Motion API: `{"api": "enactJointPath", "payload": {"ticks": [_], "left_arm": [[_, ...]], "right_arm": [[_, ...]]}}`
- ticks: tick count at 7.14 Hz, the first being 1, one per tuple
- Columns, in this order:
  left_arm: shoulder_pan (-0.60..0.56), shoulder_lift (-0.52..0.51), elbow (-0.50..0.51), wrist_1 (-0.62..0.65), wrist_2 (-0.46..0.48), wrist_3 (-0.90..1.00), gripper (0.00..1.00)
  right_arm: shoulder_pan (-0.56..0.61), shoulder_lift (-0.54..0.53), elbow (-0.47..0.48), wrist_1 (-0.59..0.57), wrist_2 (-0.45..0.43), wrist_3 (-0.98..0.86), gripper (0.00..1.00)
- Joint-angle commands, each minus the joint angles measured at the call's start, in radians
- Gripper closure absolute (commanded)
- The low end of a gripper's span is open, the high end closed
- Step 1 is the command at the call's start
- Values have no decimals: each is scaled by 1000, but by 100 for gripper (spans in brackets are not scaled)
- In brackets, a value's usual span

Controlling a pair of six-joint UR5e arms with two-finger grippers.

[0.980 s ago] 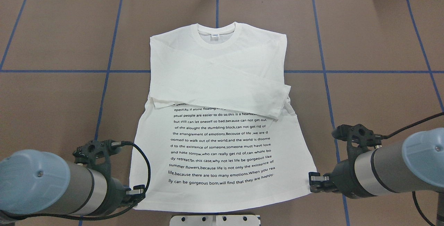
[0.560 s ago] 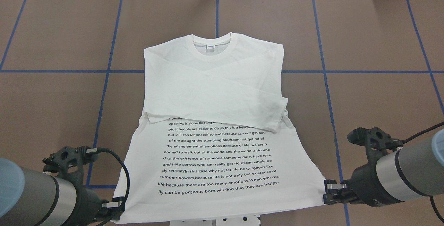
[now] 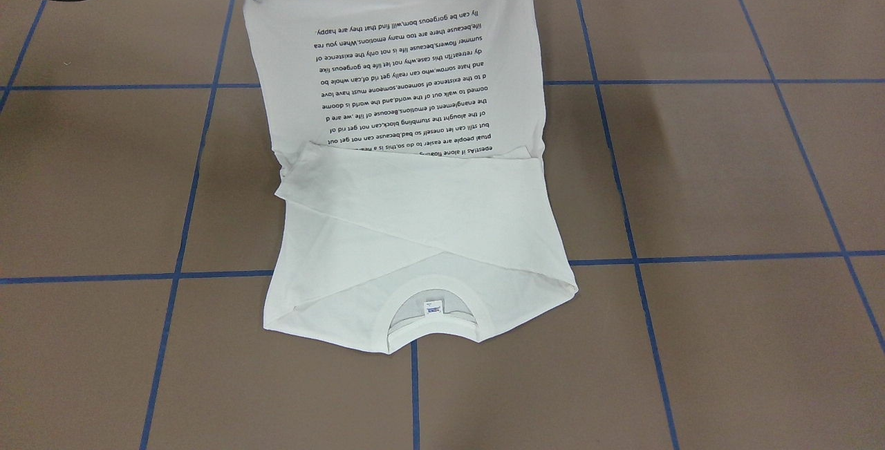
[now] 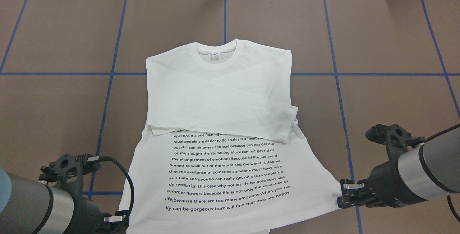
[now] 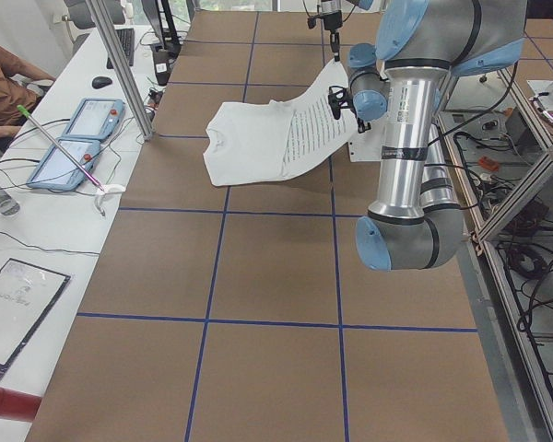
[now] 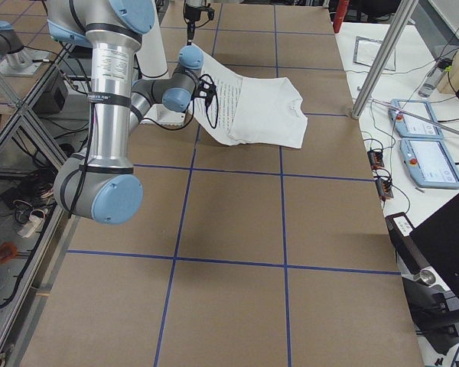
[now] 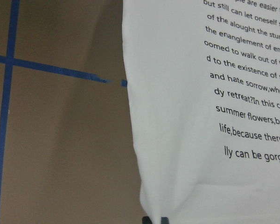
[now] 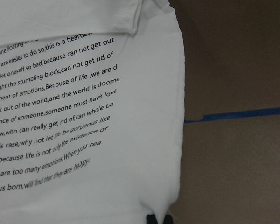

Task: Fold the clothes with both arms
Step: 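Lift the hem with both grippers and carry it toward the collar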

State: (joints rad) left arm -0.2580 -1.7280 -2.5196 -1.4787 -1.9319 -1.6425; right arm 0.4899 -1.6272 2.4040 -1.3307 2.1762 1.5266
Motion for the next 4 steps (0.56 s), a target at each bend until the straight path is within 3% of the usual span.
{"api": "enactJointPath", "payload": {"ticks": [1, 3, 4], "left_arm": [[-171, -19, 28, 0, -54, 79, 100], [-301, -75, 117, -5, -88, 81, 100], [-346, -137, 187, -6, -105, 81, 100]], "right_arm": [[129, 137, -110, -4, 28, 0, 100], [357, 231, -217, -7, 173, -108, 100], [422, 306, -302, -5, 187, -124, 100]]}}
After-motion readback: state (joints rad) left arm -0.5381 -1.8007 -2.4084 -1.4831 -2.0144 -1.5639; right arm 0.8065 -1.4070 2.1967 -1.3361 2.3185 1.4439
